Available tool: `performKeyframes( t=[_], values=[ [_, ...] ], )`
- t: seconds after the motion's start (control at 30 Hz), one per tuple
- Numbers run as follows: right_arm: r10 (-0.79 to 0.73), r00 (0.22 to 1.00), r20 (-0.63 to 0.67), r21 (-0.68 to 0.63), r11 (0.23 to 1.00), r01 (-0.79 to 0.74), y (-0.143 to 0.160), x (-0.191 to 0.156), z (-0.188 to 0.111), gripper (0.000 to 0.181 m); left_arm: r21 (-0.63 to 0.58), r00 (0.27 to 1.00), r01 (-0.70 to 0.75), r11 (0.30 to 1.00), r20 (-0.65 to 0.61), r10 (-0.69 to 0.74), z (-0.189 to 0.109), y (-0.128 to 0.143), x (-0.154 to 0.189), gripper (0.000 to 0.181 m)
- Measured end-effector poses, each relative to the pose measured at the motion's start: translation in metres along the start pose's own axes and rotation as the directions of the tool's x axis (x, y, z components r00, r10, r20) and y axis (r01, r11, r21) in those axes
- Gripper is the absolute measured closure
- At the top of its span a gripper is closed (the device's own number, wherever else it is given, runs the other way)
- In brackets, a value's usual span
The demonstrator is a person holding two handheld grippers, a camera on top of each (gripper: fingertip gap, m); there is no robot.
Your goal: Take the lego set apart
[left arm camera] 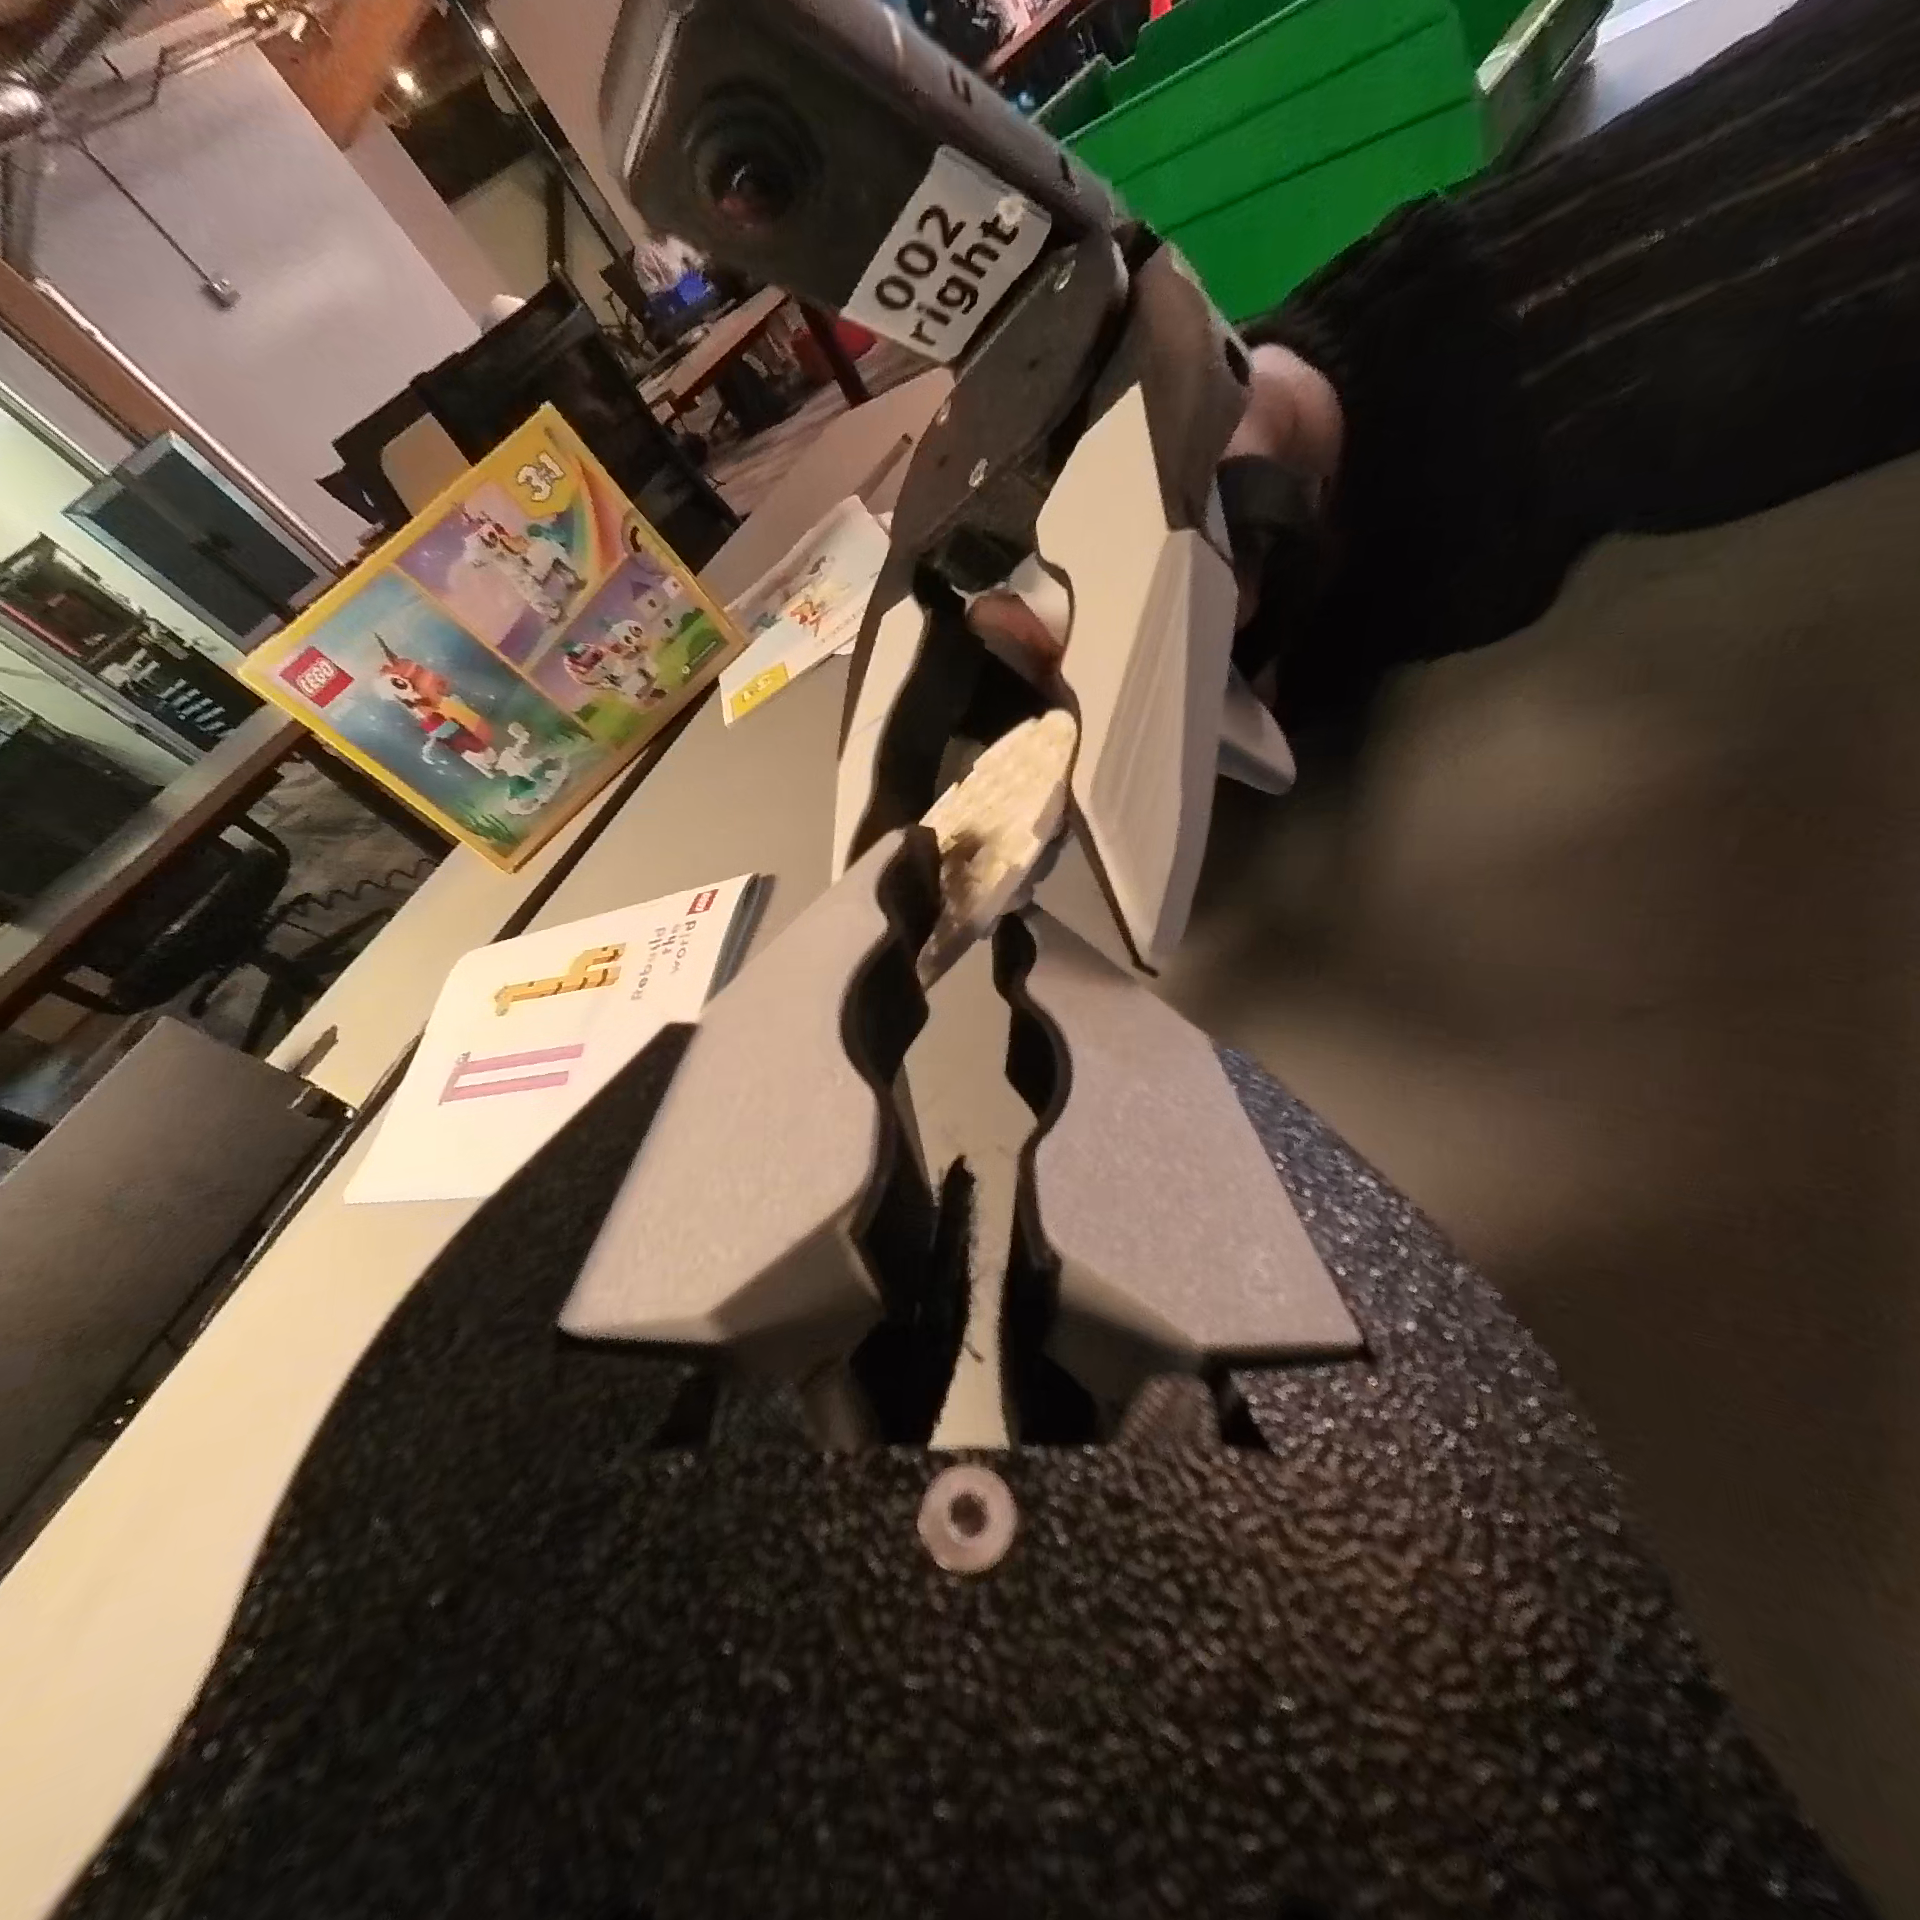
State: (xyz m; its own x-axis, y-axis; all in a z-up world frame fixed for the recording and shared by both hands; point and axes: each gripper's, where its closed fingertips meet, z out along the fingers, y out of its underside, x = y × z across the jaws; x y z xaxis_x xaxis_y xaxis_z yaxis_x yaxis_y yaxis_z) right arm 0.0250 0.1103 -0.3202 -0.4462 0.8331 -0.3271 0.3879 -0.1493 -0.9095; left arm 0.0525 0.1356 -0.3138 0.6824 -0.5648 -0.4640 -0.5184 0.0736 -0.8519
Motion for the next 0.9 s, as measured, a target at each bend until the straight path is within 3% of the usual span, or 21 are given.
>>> performKeyframes(
  t=[0.47,0.5,0.57,0.7,0.77,0.9],
  values=[
    [-0.072,0.995,-0.073,-0.034,0.997,0.069,0.003,0.007,-0.001,0.108,-0.023,0.993,0.113,0.993,-0.016,-0.114,0.0,0.003,-0.002,0.172],
    [-0.112,0.988,-0.11,-0.066,0.992,0.105,0.006,0.011,-0.002,0.133,-0.005,0.986,0.165,0.986,-0.015,-0.165,-0.001,0.0,-0.006,0.174],
    [-0.231,0.955,-0.186,-0.056,0.973,0.224,0.0,0.015,-0.003,0.142,0.015,0.969,0.244,0.97,-0.037,-0.243,-0.004,0.001,-0.01,0.175],
    [-0.14,0.978,-0.157,-0.007,0.99,0.141,-0.005,0.015,-0.005,0.137,0.028,0.968,0.25,0.968,0.01,-0.25,-0.004,-0.001,-0.015,0.175],
    [-0.035,0.992,-0.122,0.083,0.996,0.045,-0.013,0.015,-0.009,0.121,0.004,0.973,0.223,0.975,0.064,-0.223,-0.003,0.006,-0.02,0.174],
    [0.183,0.978,-0.102,0.234,0.96,-0.155,-0.026,0.024,-0.01,0.115,0.003,0.966,0.154,0.988,0.208,-0.151,-0.002,0.006,-0.035,0.175]
  ],
)
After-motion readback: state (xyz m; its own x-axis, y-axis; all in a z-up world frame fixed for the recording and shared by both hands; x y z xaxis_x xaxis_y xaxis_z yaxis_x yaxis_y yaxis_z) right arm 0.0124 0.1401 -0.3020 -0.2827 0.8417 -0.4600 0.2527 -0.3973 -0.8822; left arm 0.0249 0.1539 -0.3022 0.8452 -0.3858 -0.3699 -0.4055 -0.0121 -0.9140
